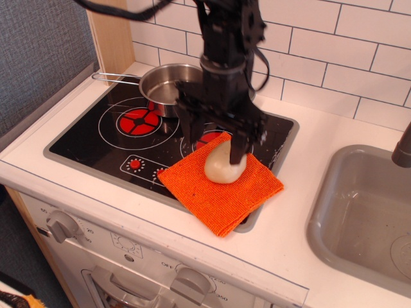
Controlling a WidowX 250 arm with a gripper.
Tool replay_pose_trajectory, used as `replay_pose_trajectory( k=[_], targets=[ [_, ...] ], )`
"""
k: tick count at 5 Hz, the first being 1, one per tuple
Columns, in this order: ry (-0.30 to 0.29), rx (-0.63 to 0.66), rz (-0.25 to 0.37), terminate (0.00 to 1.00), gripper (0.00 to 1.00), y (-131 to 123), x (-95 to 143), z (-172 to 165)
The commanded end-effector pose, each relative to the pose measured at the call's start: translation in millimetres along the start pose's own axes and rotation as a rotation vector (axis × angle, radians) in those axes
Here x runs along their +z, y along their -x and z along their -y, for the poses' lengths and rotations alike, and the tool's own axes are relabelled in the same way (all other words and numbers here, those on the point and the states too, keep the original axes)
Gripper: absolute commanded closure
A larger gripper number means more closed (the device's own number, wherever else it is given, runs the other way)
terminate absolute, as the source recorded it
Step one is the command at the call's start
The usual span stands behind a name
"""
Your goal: Lift the toy potato sitting in the silver pot on the upper left side of the stove. Pick it up and move the right side and down. Place it on the orange square at the lower right side of the stove.
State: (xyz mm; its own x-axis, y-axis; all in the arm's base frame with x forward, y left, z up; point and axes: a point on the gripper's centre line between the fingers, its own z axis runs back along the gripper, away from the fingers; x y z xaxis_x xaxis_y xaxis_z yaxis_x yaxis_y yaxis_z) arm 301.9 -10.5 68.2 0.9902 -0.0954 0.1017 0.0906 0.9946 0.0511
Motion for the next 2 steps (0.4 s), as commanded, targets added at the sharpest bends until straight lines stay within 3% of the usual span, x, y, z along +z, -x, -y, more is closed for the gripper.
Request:
replay_pose_trajectory(
  k=[1, 2],
  targets=[
    [0.022, 0.035, 0.077, 0.0, 0.0, -0.2, 25.1, -12.0],
    [0.022, 0.035, 0.077, 1.0, 0.0, -0.2, 25.1, -12.0]
  ],
)
